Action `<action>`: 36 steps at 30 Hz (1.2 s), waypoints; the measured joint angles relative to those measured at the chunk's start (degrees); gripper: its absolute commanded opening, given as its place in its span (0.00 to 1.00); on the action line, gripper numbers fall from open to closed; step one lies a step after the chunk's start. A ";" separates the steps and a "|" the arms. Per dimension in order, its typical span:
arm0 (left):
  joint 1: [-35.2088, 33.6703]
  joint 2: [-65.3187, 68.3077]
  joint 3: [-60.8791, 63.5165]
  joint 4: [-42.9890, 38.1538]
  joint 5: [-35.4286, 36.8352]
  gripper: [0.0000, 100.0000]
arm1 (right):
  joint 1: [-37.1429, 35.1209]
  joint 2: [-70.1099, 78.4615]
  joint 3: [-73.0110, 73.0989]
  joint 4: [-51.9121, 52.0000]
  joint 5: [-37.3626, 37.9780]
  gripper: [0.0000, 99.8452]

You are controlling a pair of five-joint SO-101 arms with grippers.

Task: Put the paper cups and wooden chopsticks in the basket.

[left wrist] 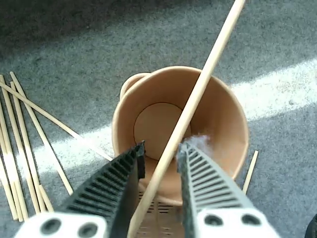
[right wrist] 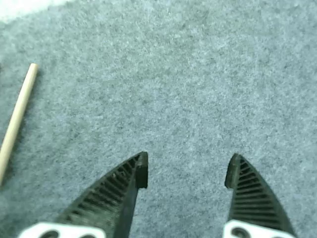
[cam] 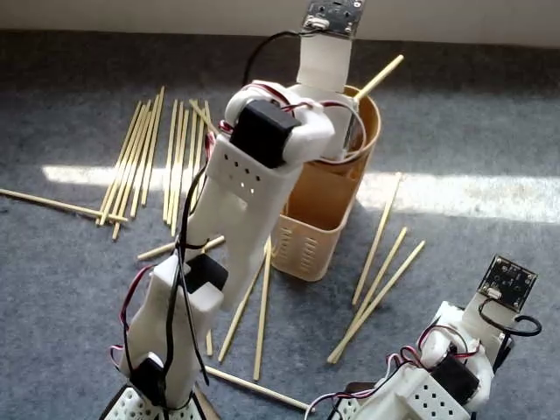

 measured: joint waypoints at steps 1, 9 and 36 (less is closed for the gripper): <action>0.00 0.00 0.00 -0.18 -0.18 0.00 | 0.00 0.00 0.00 0.00 0.00 0.26; -1.49 0.00 -1.32 -1.58 -1.58 0.00 | 0.00 0.00 0.00 0.00 0.00 0.26; -60.04 -46.59 -13.19 0.35 0.53 0.00 | 0.00 0.00 0.00 0.00 0.00 0.26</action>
